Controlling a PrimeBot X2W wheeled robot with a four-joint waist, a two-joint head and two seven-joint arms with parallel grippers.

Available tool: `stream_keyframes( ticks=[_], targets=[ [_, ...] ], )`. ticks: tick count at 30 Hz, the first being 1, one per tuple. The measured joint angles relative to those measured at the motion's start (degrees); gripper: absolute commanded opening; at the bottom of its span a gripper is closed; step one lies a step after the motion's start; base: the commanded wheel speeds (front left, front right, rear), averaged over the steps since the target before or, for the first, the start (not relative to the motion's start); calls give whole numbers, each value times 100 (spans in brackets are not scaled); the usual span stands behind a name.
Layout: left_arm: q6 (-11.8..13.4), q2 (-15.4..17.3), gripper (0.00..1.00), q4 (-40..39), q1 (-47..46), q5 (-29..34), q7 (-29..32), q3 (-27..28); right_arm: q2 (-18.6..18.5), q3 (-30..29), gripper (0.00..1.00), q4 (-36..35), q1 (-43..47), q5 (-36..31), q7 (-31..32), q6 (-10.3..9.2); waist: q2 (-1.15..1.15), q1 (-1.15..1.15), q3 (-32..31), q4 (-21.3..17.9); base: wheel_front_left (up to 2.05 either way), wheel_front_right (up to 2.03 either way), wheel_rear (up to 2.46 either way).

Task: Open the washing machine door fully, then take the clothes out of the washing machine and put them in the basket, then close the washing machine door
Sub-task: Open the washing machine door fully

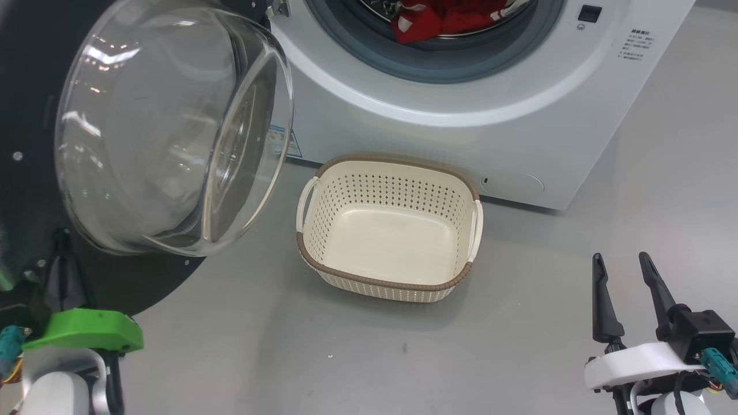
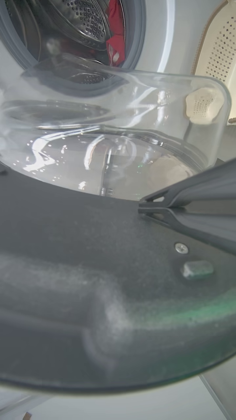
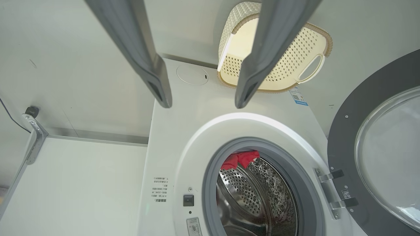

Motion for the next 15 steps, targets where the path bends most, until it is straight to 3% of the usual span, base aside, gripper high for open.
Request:
stream_keyframes(
  ticks=[15],
  targets=[
    [15, -11, 0, 582, -509, -12, -104, 823, -9, -92, 100, 19, -149, -32, 0, 73, 0, 0, 147, -134, 0, 0, 0]
  ],
)
